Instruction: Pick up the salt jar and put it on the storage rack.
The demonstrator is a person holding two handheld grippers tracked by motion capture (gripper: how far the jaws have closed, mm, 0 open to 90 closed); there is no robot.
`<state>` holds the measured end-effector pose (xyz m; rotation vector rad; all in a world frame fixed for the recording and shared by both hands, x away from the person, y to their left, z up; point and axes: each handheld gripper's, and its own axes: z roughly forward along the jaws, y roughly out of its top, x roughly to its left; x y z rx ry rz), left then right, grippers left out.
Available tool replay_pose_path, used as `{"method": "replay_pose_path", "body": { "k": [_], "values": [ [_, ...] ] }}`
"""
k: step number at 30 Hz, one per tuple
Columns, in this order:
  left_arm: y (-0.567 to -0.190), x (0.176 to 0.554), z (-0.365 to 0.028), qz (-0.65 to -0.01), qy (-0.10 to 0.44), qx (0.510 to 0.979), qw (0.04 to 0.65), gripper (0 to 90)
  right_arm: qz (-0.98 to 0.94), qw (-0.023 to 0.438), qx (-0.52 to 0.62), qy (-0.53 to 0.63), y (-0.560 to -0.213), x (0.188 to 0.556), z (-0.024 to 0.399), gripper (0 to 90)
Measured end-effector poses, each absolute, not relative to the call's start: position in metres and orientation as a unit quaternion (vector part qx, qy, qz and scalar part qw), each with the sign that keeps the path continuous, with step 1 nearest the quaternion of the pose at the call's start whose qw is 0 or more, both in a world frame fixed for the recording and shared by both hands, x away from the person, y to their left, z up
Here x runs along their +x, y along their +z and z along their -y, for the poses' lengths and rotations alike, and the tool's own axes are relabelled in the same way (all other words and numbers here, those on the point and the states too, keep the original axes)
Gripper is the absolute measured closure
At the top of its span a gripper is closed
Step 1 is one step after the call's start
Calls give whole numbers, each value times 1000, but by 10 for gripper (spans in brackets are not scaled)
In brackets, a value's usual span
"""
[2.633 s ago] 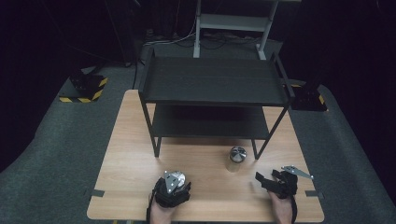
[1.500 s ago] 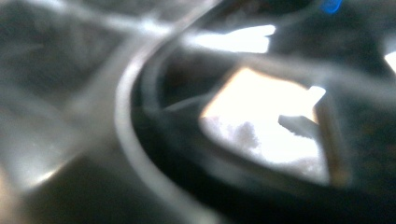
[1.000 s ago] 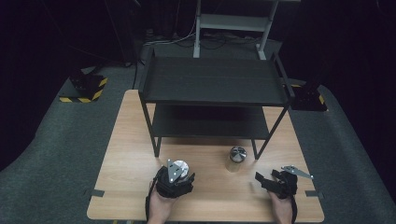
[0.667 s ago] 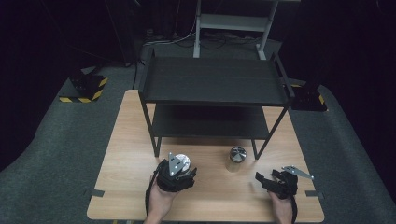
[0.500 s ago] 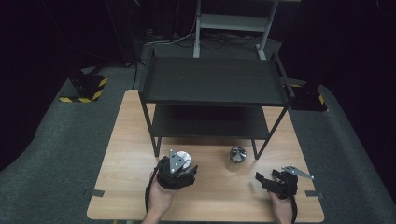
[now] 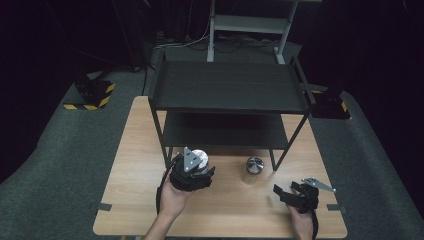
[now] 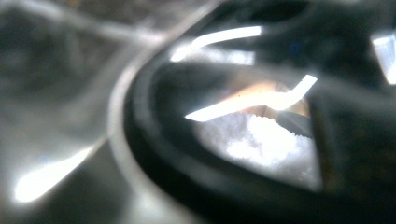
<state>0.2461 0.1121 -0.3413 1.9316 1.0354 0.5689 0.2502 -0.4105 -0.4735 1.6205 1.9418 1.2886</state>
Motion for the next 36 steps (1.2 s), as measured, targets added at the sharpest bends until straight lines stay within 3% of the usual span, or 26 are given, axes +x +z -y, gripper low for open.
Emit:
{"method": "replay_pose_path", "body": {
  "k": [36],
  "values": [
    [-304, 281, -106, -427, 237, 755, 436, 308, -677, 149, 561, 453, -474, 250, 412, 99]
  ]
}}
